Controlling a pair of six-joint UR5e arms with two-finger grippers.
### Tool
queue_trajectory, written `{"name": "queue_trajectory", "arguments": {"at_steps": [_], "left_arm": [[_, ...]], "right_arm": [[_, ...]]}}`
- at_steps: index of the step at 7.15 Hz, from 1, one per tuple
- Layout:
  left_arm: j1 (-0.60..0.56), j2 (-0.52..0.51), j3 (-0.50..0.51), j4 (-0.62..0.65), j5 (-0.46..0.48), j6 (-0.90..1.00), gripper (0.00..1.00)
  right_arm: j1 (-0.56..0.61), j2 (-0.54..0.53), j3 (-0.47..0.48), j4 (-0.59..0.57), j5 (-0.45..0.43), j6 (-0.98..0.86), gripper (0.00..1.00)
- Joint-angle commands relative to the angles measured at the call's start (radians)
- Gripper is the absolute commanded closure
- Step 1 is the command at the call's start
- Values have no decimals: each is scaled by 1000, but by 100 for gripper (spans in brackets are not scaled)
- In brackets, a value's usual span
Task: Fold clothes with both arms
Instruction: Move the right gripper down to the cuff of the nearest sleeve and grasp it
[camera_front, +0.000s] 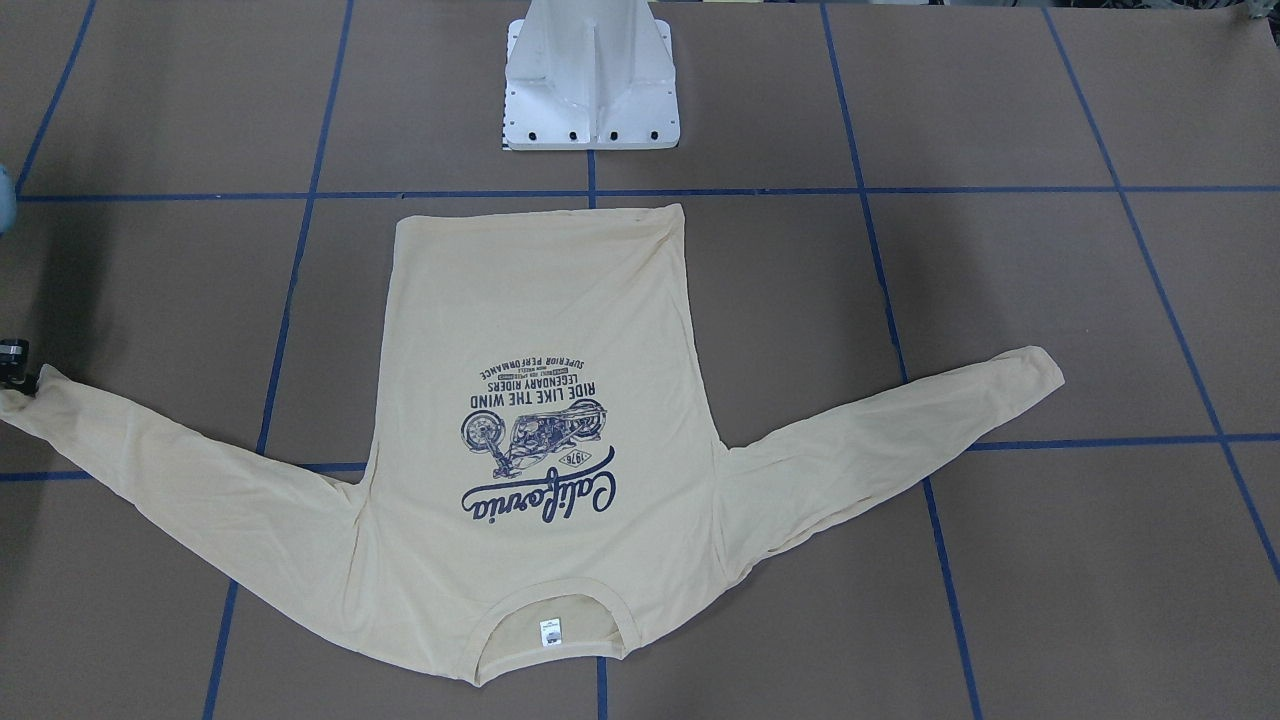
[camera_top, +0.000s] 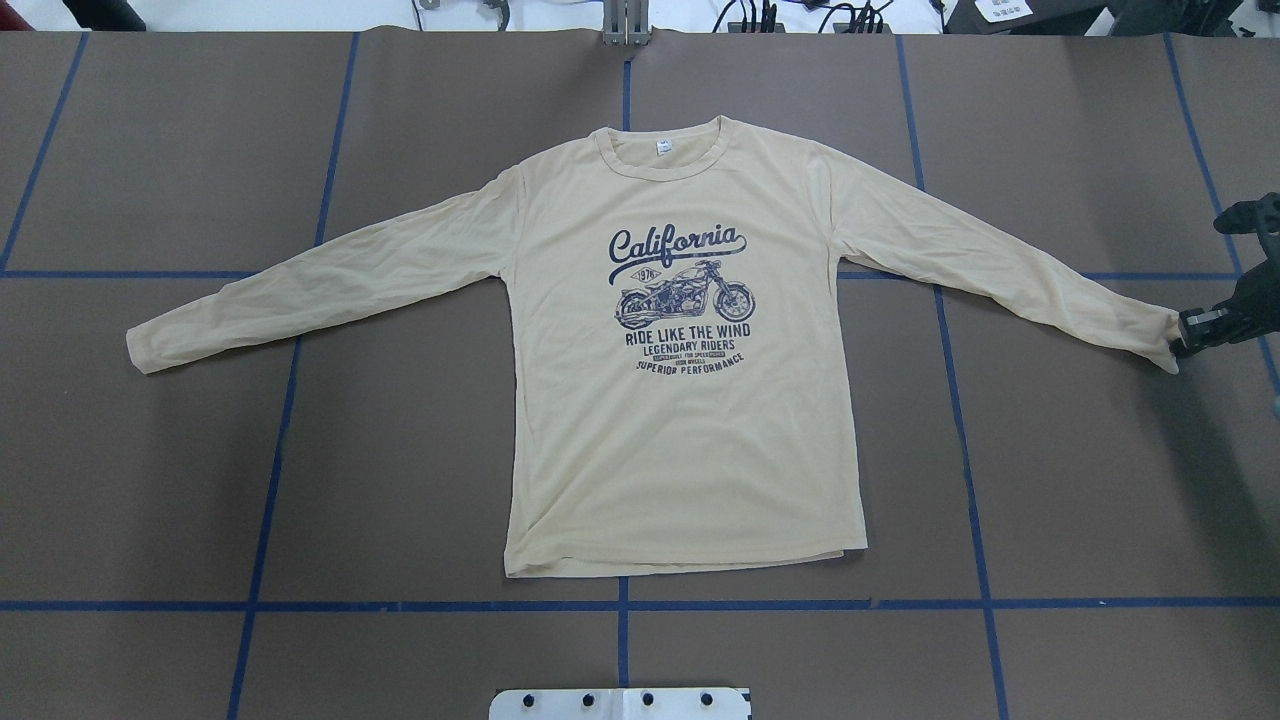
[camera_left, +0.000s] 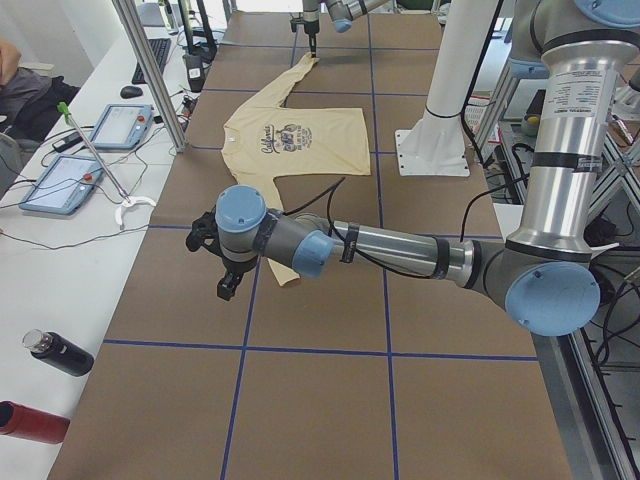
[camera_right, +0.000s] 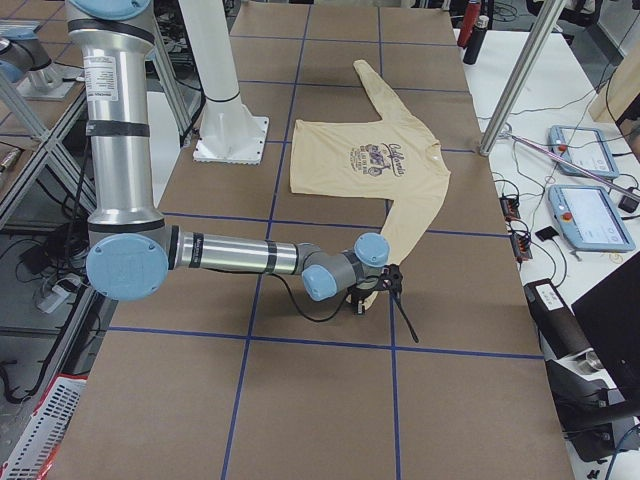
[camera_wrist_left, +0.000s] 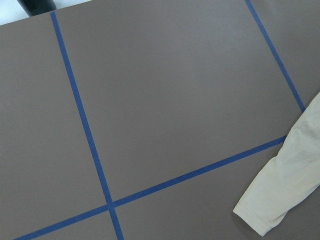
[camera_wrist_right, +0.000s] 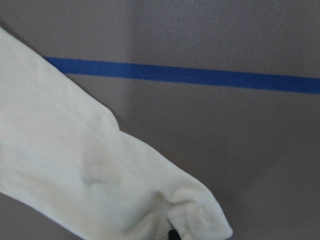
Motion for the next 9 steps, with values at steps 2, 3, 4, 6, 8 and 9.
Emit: {"name": "queue_trajectory", "arguments": {"at_steps": [2, 3, 4, 6, 8, 9], "left_arm": [[-2, 0, -3, 0, 0, 0, 0], [-2, 0, -4, 0, 0, 0, 0], [-2, 0, -4, 0, 0, 0, 0], [-3, 0, -4, 2, 0, 0, 0], [-3, 0, -4, 2, 0, 0, 0], [-3, 0, -4, 5, 0, 0, 0]], "right_arm": [[22, 5, 78, -3, 92, 4, 100], [32, 36, 97, -3, 158, 7, 100], [32, 78, 105, -5, 207, 10, 100], [9, 186, 115, -3, 230, 150, 100], [-81, 339, 99, -13, 221, 303, 100], [-111, 425, 81, -14, 217, 395, 100]]}}
